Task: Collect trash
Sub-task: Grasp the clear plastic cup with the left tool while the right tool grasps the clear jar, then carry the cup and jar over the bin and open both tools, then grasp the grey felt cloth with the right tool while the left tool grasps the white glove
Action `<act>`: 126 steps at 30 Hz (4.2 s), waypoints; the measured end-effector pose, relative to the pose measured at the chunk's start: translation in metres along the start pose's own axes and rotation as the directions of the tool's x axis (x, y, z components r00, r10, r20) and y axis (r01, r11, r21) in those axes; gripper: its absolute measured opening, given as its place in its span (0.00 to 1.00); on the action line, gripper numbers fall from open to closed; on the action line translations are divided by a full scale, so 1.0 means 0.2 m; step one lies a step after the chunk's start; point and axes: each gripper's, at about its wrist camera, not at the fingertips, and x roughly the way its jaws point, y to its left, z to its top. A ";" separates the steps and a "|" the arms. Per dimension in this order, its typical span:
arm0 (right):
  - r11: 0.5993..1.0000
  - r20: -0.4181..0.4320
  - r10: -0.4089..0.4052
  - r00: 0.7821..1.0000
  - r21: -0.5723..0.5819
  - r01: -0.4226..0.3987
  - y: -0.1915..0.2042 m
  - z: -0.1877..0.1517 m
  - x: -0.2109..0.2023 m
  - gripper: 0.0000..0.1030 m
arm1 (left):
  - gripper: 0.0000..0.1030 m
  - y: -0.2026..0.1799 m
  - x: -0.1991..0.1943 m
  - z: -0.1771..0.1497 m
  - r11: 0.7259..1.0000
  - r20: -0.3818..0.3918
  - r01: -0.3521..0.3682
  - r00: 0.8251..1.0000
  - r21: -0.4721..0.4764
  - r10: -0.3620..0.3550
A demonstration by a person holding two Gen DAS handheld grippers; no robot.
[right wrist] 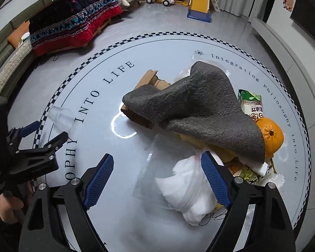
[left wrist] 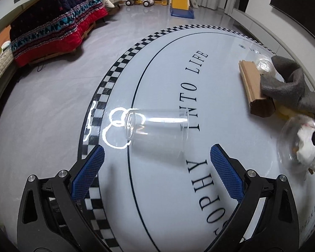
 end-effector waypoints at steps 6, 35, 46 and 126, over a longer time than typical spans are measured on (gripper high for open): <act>0.999 -0.025 0.026 0.999 0.019 -0.026 -0.05 0.01 -0.02 0.83 | 0.73 -0.01 0.11 0.08 1.000 0.008 0.024 1.000 -0.020 -0.024; 0.963 0.059 0.264 0.963 0.030 -0.266 0.13 -0.19 -0.41 0.62 | 0.59 -0.02 -0.57 -0.28 0.999 0.114 0.040 0.993 0.007 -0.041; 0.931 0.040 0.348 0.937 -0.128 -0.341 0.59 -0.33 -0.54 0.62 | 0.59 0.17 -0.90 -0.67 0.998 0.160 -0.021 0.987 -0.053 0.030; 0.998 0.055 0.041 0.998 -0.041 -0.039 -0.33 -0.06 -0.12 0.81 | 0.94 -0.66 -0.40 -0.24 0.988 -0.021 0.136 0.991 0.079 -0.134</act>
